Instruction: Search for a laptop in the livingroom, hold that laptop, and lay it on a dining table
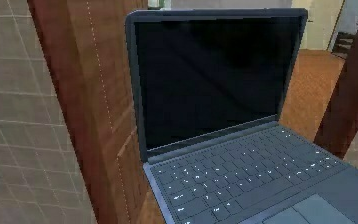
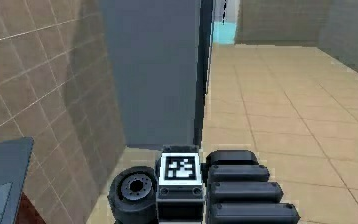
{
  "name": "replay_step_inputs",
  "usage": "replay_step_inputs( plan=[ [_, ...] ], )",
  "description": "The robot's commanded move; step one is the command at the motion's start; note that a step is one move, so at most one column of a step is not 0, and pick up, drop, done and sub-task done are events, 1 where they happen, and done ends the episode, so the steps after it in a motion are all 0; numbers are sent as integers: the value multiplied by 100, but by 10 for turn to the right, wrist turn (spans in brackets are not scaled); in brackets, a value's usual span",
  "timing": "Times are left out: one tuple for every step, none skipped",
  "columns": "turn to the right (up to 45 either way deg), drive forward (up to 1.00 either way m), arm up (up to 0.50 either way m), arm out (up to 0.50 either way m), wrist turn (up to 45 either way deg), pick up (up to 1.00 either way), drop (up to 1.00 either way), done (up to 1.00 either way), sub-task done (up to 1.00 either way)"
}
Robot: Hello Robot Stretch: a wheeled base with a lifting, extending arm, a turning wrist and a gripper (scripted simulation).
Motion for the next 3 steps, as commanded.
replay_step_inputs(
  plan=[
    [30,0,0,0,0,0,0,0,0],
    [0,100,0,0,0,0,0,0,0],
    [0,100,0,0,0,0,0,0,0]
  ],
)
